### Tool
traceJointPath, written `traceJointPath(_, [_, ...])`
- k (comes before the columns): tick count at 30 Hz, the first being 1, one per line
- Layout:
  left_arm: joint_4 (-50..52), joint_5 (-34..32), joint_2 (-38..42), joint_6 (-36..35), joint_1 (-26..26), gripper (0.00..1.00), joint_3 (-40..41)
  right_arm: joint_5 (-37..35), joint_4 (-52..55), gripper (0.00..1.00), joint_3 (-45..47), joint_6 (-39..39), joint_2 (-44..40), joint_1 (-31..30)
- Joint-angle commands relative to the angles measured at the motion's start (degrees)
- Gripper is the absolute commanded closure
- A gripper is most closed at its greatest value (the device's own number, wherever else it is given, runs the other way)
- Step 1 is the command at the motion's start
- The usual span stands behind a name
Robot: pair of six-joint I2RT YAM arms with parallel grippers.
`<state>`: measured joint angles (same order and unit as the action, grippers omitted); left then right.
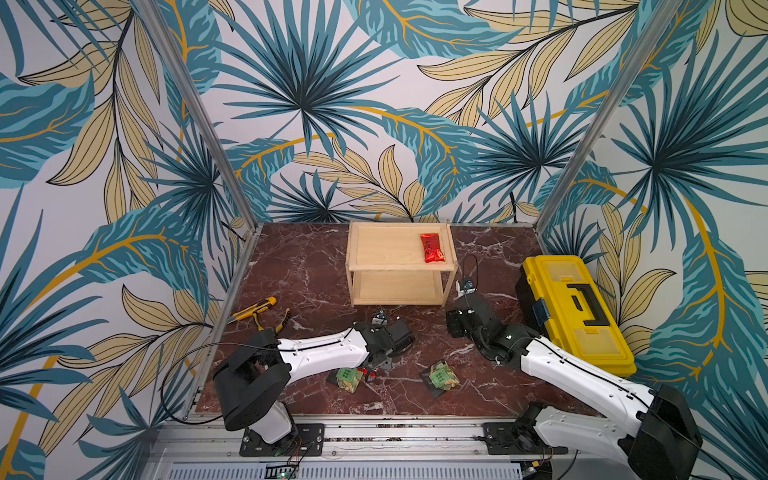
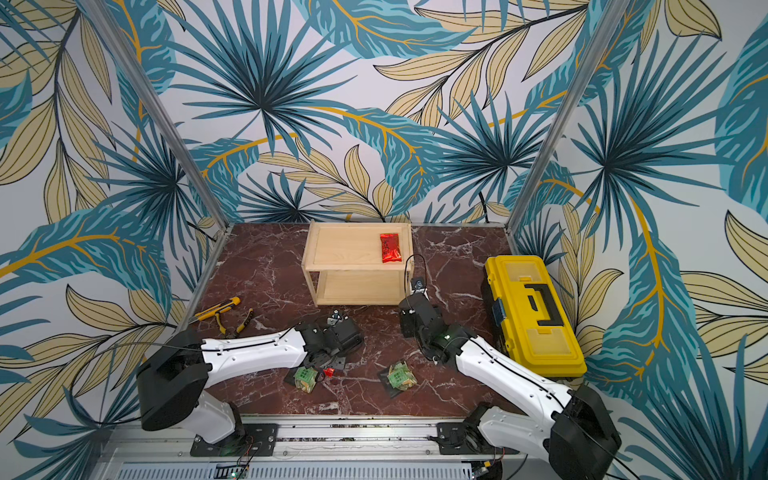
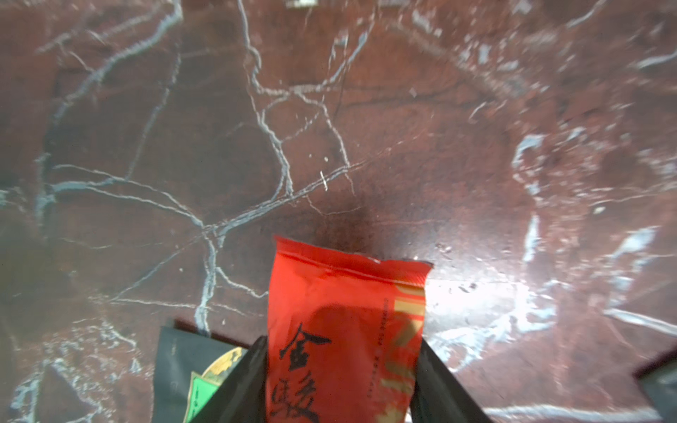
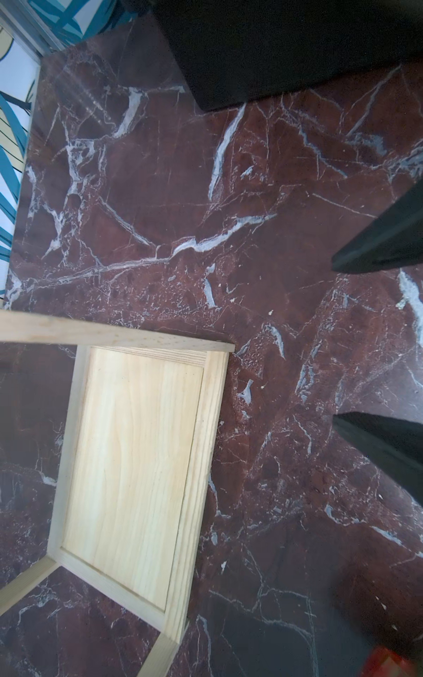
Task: Place the tea bags on the shelf by color
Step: Pick up the tea bag from the center of the board.
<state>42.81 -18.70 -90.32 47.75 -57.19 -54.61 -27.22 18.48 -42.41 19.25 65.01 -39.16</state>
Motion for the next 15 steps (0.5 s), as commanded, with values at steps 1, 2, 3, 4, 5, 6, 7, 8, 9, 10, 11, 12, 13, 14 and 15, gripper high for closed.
traceJointPath(1, [4.33,-1.43,2.98,-0.63,0.01,0.41,-5.48,-2.24,1.12,0.34,-0.54,-0.94,0.39,-0.10])
traceJointPath(2, [5.71,-1.59,3.58,-0.64,-0.01,0.41,-6.81,-2.61,1.18,0.34,-0.17,-1.00,0.14,-0.08])
traceJointPath(3, [7.25,-1.74,4.14,-0.70,-0.02,0.41,-8.31,-3.04,1.04,0.34,0.40,-0.99,-0.14,-0.07])
traceJointPath(4, [8.50,-1.85,4.69,-0.77,0.00,0.41,-9.69,-3.52,0.90,0.34,0.84,-1.05,-0.43,-0.17])
traceJointPath(5, [9.87,-1.87,5.27,-0.99,0.10,0.41,-11.38,-4.20,0.71,0.34,1.55,-1.03,-0.69,-0.06])
traceJointPath(6, [11.23,-1.87,5.76,-1.30,0.23,0.41,-13.13,-4.88,0.47,0.34,2.17,-1.06,-1.13,-0.07])
traceJointPath(7, [12.42,-1.79,6.06,-1.63,0.44,0.41,-14.84,-5.48,0.33,0.34,2.69,-1.06,-1.36,-0.03])
traceJointPath(8, [13.75,-1.78,6.23,-2.07,0.74,0.41,-16.82,-5.87,0.12,0.34,3.22,-1.10,-1.79,0.04])
traceJointPath(9, [15.07,-1.85,6.35,-2.36,0.98,0.41,-18.37,-6.04,-0.02,0.34,3.55,-1.06,-1.99,0.13])
traceJointPath(10, [16.79,-1.95,6.32,-2.72,1.49,0.41,-20.91,-6.16,-0.02,0.34,3.80,-1.00,-2.16,0.34])
traceJointPath(11, [18.40,-2.28,6.19,-3.18,1.94,0.41,-23.19,-6.25,-0.18,0.34,3.96,-1.04,-2.13,0.39])
traceJointPath(12, [19.81,-2.87,6.11,-3.44,2.35,0.41,-25.28,-6.26,-0.40,0.34,4.09,-1.03,-2.02,0.48])
traceJointPath(13, [21.20,-3.71,5.91,-3.89,3.02,0.41,-27.61,-6.24,-0.53,0.34,4.09,-1.04,-1.87,0.43])
traceJointPath(14, [21.80,-4.79,5.85,-4.75,3.75,0.41,-29.88,-6.31,-0.70,0.34,4.10,-1.05,-1.67,0.44])
traceJointPath(15, [22.07,-5.69,5.79,-5.86,4.45,0.41,-31.68,-6.35,-0.81,0.34,4.09,-1.05,-1.56,0.43])
